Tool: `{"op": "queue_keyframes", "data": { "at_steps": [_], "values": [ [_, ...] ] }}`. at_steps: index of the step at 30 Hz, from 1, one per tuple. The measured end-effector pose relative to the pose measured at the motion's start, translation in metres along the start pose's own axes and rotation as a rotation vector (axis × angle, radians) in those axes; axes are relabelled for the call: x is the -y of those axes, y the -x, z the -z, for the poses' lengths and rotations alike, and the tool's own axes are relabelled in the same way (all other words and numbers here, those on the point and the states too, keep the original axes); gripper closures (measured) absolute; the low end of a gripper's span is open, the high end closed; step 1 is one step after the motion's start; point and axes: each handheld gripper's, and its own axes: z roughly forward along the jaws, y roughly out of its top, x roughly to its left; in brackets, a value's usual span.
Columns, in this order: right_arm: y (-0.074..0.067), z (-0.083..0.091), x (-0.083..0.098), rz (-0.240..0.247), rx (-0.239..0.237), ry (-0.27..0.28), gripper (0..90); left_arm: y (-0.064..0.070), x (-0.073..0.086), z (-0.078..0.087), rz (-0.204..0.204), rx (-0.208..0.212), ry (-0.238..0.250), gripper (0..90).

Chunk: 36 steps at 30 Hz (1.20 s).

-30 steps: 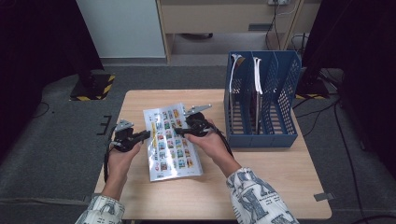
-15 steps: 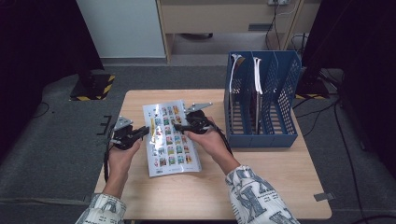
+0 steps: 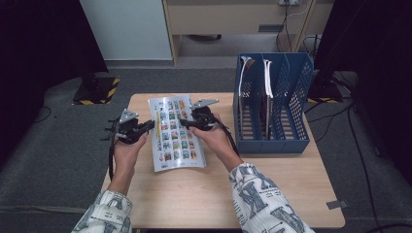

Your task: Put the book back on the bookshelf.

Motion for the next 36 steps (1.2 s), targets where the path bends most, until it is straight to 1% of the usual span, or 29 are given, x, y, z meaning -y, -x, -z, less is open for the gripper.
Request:
{"op": "queue_keyframes", "data": {
  "at_steps": [3,5,8,10,11,16,19,21,24,28,31,34,36],
  "values": [
    [0.004,-0.002,-0.004,0.001,0.015,0.022,70.1,-0.001,-0.007,-0.004,0.003,-0.008,0.007,86.4],
    [0.006,-0.004,-0.004,0.007,0.021,0.038,70.2,0.0,-0.008,-0.005,0.001,-0.011,0.011,86.5],
    [0.007,-0.002,0.0,0.007,0.02,0.052,70.2,0.003,-0.006,-0.004,-0.014,-0.012,0.021,86.4],
    [0.007,-0.001,0.003,0.017,0.019,0.063,70.2,0.004,-0.003,-0.002,-0.005,-0.007,0.031,86.4],
    [0.007,0.0,0.004,0.013,0.018,0.066,70.2,0.005,-0.001,-0.002,-0.005,-0.006,0.035,86.5],
    [0.005,0.003,0.009,0.021,0.019,0.068,70.0,0.009,0.003,0.002,-0.003,-0.005,0.042,86.4],
    [0.004,0.006,0.01,0.03,0.018,0.073,70.0,0.012,0.002,0.004,-0.011,-0.004,0.053,86.6],
    [0.004,0.006,0.01,0.028,0.015,0.078,70.0,0.012,0.001,0.005,-0.012,-0.004,0.053,86.6],
    [0.003,0.006,0.008,0.036,0.025,0.097,70.2,0.012,-0.003,0.005,-0.018,-0.008,0.057,86.6],
    [0.005,0.002,0.002,0.037,0.035,0.116,70.6,0.01,-0.01,0.003,-0.019,-0.015,0.061,86.6],
    [0.007,-0.001,-0.001,0.039,0.045,0.134,70.9,0.009,-0.015,-0.001,-0.01,-0.026,0.073,86.6],
    [0.009,-0.002,-0.002,0.038,0.059,0.157,71.2,0.01,-0.017,-0.003,-0.009,-0.029,0.082,86.6],
    [0.01,-0.002,-0.001,0.039,0.061,0.156,71.3,0.012,-0.015,-0.003,-0.02,-0.028,0.081,86.6]
  ]
}}
